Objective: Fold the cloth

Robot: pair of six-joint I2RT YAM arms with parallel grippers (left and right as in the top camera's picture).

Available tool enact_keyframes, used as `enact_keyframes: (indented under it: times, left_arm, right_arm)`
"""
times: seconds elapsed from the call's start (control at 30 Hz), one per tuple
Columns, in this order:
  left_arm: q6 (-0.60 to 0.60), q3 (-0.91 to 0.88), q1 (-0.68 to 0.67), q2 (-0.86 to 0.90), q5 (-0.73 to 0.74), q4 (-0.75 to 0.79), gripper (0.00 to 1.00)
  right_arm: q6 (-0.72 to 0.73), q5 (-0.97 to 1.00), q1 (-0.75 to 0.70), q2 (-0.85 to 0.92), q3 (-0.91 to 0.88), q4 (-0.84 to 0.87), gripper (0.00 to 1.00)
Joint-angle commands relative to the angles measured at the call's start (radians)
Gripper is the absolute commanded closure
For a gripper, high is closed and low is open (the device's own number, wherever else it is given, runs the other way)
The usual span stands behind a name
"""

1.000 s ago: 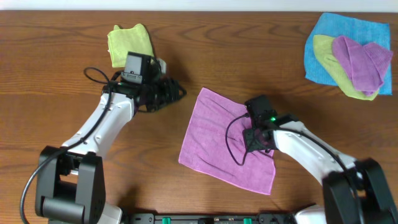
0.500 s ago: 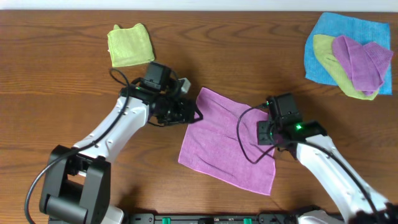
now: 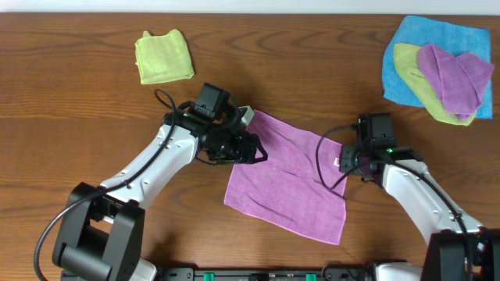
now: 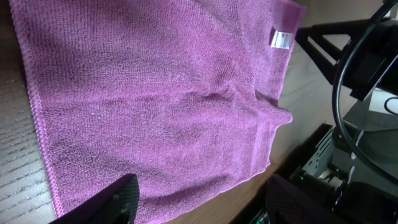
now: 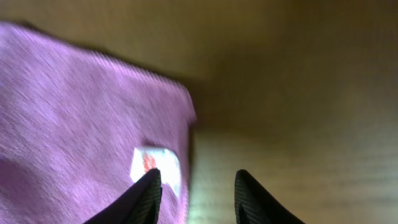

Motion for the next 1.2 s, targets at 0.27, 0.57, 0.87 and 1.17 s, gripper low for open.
enact_keyframes:
  times: [0.27,0.57,0.87,1.17]
  left_arm:
    - [0.014,0.003,-0.001,0.001,0.003,0.016,0.32]
    - [0.014,0.003,-0.001,0.001,0.002,0.032,0.29]
    - [0.006,0.003,-0.001,0.001,-0.021,0.033,0.29]
    - [0.006,0.003,-0.001,0.001,-0.024,0.034,0.29]
  right_arm:
    - [-0.024,-0.072,-0.013,0.153,-0.002,0.109,0.85]
    - [-0.06,-0.068,-0.014,0.156,-0.002,0.25,0.99]
    - [-0.085,0.005,-0.02,0.156,-0.002,0.367,0.99]
    - [-0.13,0.055,-0.032,0.159,0.0,0.518,0.99]
